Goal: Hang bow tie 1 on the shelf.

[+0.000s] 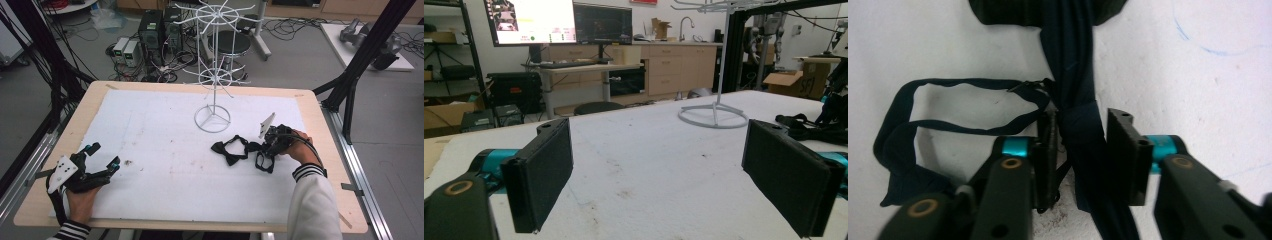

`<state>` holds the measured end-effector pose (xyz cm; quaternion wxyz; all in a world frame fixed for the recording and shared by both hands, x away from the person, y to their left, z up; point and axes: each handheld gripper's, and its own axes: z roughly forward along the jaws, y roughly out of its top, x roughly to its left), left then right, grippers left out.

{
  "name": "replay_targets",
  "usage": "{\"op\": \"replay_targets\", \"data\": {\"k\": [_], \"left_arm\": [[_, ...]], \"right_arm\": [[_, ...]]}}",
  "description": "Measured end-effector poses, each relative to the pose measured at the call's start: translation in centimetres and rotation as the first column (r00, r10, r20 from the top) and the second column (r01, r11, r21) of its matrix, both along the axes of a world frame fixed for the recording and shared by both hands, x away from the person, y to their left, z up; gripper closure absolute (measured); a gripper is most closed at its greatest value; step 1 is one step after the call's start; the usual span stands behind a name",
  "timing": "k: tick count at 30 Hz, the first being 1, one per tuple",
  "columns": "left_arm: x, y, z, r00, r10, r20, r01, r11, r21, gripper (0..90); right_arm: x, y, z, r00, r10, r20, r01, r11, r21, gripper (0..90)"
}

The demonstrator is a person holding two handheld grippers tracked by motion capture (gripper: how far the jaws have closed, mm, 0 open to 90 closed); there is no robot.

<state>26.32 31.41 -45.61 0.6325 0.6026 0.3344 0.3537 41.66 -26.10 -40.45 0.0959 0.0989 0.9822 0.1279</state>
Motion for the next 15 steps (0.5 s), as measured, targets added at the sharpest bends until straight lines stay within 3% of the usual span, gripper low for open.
{"op": "replay_targets", "data": {"k": [7, 15], "left_arm": [[0.0, 0.01, 0.0, 1.0, 0.0, 0.0, 0.0, 1.0, 0.001, 13.4], [0.0, -0.01, 0.0, 1.0, 0.0, 0.0, 0.0, 1.0, 0.0, 13.4]], "right_arm": [[-0.11, 0.09, 0.11, 1.0, 0.002, 0.001, -0.002, 1.0, 0.0, 72.2], [-0.28, -0.16, 0.68, 0.9998, -0.01, 0.014, 0.009, 0.999, 0.046, 72.0]]}}
